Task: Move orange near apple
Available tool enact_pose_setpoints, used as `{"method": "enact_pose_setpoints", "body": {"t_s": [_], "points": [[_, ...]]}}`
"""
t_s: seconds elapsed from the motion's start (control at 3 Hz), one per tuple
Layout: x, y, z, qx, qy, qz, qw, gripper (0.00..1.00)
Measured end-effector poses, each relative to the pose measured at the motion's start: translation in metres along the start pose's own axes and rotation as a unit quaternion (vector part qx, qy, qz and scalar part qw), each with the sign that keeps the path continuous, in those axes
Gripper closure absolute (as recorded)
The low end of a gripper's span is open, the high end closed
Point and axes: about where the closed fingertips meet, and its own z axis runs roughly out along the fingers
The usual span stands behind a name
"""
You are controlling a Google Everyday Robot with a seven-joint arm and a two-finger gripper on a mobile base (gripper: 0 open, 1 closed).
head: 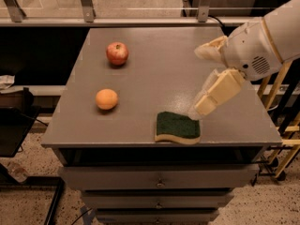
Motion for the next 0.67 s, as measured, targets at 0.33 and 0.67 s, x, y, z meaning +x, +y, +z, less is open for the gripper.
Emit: {"method": "enact_pose_setpoints", "body": {"t_s": [0.33,0.67], "points": [[-0.005,-0.001,0.009,0.004,-0.01,-0.004,0.9999,0.0],[-0.019,0.0,0.052,0.0,-0.014,-0.025,0.9996,0.0]]}}
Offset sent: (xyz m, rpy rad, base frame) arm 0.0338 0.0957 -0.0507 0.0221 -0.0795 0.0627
